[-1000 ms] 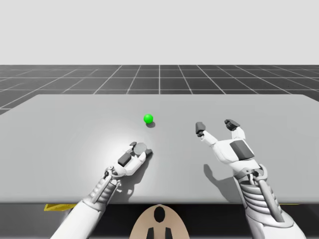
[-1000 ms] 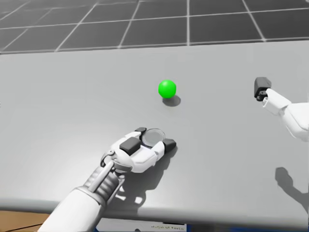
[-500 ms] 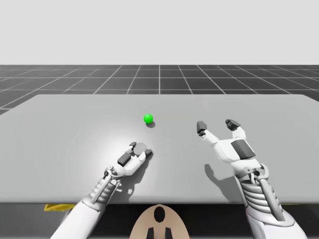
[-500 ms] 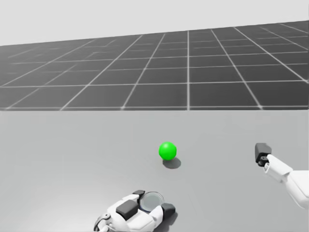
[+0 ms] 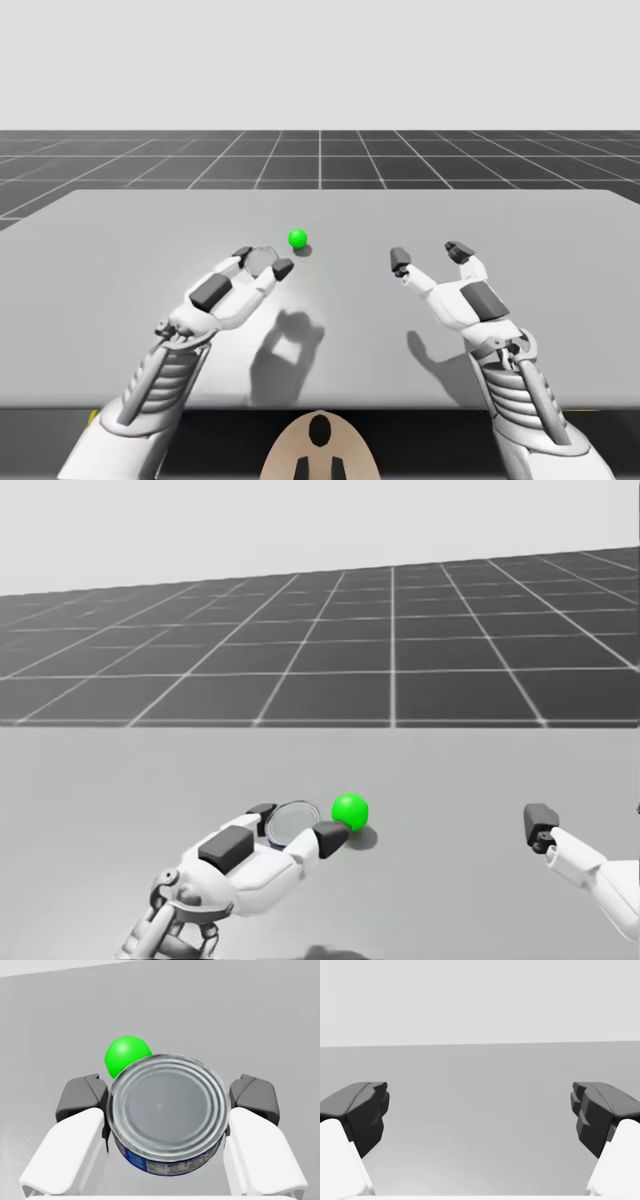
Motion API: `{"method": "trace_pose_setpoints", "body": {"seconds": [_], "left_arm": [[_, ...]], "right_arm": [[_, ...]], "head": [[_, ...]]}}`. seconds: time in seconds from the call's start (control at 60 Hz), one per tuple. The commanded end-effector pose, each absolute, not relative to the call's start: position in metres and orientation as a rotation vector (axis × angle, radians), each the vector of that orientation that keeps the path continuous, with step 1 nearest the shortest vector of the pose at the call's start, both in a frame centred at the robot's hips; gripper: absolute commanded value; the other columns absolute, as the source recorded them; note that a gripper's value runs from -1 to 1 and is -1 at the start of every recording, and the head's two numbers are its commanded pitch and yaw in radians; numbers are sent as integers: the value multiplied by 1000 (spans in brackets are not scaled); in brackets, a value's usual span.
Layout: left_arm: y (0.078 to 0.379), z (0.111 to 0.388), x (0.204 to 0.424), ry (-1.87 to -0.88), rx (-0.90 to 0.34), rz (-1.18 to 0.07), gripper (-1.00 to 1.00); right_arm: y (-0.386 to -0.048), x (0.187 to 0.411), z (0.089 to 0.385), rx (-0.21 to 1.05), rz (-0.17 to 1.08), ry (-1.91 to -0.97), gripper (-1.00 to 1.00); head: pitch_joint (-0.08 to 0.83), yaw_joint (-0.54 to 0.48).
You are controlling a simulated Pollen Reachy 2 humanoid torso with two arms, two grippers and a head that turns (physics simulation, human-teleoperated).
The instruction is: Watch the red light. When it turns green, pick up the object.
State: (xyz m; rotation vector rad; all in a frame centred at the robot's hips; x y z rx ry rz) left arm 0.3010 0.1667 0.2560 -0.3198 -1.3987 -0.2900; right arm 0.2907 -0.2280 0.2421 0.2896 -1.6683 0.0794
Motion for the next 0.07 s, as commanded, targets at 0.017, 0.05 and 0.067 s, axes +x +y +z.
{"method": "trace_pose_setpoints", "body": {"seconds": [0.017,0.05,0.067], "left_arm": [[165,344,290,-1612,-332,-300,971],[165,366,281,-1672,-328,-307,976],[165,371,279,-1687,-329,-310,976]], "right_arm": [[-227,290,241,298,96,-1669,-1000],[-227,290,241,296,98,-1666,-1000],[-227,290,241,297,99,-1666,-1000]], "head": [[279,156],[277,156],[276,156]]}}
